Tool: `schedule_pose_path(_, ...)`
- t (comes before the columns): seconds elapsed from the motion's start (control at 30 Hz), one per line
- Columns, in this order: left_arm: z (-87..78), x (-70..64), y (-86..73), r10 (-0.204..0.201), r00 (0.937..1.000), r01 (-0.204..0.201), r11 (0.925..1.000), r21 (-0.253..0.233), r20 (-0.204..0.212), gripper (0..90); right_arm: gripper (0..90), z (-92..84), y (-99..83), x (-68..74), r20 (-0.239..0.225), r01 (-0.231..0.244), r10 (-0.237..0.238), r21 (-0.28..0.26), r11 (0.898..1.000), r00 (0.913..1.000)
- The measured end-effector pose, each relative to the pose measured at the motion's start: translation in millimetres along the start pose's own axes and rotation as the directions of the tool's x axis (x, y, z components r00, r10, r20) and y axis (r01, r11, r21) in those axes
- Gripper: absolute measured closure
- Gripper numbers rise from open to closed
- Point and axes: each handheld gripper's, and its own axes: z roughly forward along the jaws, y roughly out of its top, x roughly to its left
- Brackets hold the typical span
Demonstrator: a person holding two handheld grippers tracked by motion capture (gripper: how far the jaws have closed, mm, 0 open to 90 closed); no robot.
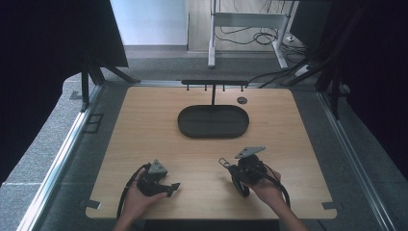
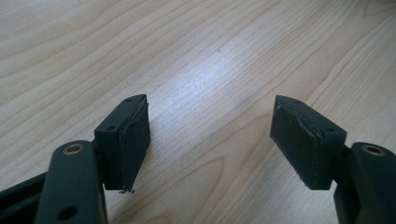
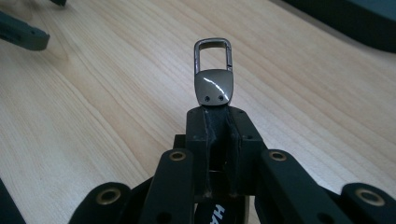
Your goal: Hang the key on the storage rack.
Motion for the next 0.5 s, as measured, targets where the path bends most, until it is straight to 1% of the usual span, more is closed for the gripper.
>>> schedule_pose_path(0.3, -1.5, 0.2, 0.5, 0.002, 1.0000, -0.002, 1.0000, -0.010, 0.002, 29.3, 80.3, -14.9, 3.5, -5.0, 0.019, -0.010, 0.011, -0.074, 0.997, 0.9998)
schedule_pose_path(0.5, -1.6, 0.4, 0.6, -0.001, 1.0000, 0.001, 0.9999, -0.012, 0.000, 29.3, 80.3, -25.2, 5.7, -6.6, 0.053, -0.019, 0.028, -0.151, 0.988, 0.9982)
